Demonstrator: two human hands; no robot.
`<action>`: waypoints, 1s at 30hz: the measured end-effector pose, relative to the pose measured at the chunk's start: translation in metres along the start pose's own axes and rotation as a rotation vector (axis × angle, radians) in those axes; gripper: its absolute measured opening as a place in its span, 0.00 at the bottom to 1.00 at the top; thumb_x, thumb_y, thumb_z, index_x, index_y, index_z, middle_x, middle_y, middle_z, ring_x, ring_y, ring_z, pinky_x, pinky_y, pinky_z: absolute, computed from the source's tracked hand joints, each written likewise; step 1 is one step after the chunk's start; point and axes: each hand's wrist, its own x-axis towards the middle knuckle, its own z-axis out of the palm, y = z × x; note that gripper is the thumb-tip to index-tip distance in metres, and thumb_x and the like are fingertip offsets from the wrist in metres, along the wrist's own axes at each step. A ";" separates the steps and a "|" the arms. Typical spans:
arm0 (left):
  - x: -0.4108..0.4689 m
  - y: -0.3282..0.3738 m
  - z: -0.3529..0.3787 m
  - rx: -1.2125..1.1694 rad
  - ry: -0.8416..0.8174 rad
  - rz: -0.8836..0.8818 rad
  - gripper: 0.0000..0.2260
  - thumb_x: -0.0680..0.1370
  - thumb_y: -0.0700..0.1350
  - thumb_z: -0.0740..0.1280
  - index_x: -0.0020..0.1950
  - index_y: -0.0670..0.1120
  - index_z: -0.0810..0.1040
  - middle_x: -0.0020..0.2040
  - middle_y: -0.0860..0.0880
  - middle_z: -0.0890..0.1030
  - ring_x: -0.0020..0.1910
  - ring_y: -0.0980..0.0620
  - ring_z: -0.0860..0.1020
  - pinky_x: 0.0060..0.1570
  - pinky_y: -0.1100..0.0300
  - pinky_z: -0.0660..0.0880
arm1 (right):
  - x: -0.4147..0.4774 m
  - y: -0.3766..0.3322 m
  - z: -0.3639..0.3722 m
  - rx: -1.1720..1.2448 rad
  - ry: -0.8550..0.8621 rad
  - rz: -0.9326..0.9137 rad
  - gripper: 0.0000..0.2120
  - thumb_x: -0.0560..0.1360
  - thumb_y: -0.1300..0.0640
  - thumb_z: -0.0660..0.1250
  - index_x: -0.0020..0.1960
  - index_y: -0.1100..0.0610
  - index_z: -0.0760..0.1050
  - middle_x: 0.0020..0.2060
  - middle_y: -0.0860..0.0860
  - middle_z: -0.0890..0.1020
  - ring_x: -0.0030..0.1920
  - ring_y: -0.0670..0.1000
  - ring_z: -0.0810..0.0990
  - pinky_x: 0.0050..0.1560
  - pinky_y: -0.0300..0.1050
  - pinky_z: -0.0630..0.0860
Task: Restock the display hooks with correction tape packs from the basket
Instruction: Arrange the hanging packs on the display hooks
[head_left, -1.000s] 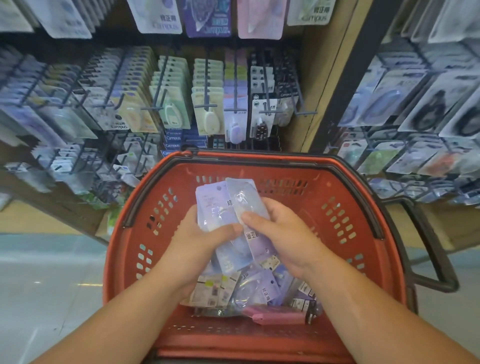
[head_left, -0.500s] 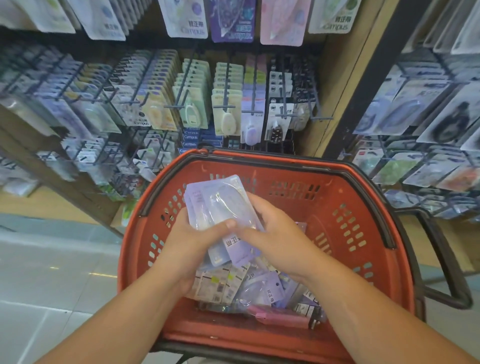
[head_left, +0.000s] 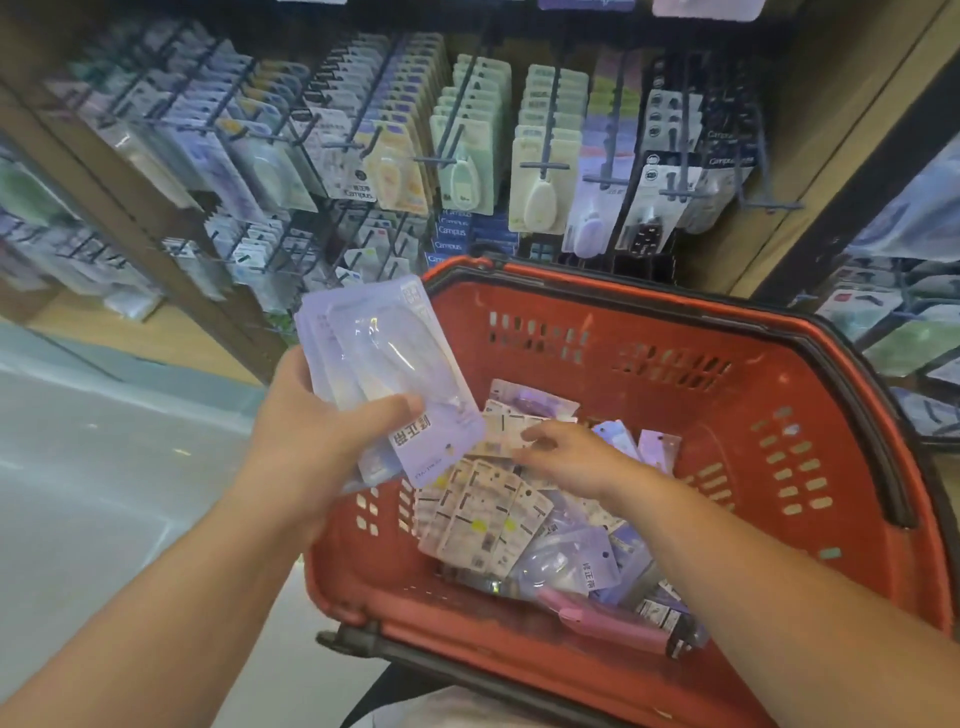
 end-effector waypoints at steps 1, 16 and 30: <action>-0.002 0.000 -0.006 0.013 0.020 -0.013 0.33 0.58 0.43 0.81 0.62 0.51 0.78 0.53 0.50 0.88 0.50 0.48 0.88 0.39 0.53 0.84 | 0.011 0.008 0.008 -0.092 -0.034 0.025 0.28 0.80 0.46 0.70 0.76 0.56 0.70 0.70 0.52 0.75 0.64 0.52 0.77 0.58 0.44 0.72; -0.006 0.007 -0.033 0.109 0.077 -0.075 0.37 0.57 0.43 0.82 0.66 0.49 0.76 0.56 0.45 0.87 0.53 0.42 0.87 0.49 0.37 0.85 | 0.051 0.011 0.038 -0.229 -0.020 -0.103 0.15 0.77 0.53 0.73 0.39 0.57 0.71 0.38 0.53 0.72 0.38 0.53 0.72 0.34 0.43 0.68; -0.003 0.005 0.037 0.278 -0.017 0.018 0.34 0.54 0.54 0.81 0.57 0.61 0.74 0.49 0.63 0.84 0.48 0.58 0.85 0.54 0.45 0.83 | -0.093 -0.086 -0.065 0.456 0.350 -0.325 0.10 0.83 0.57 0.63 0.50 0.65 0.71 0.40 0.59 0.81 0.38 0.52 0.83 0.37 0.57 0.84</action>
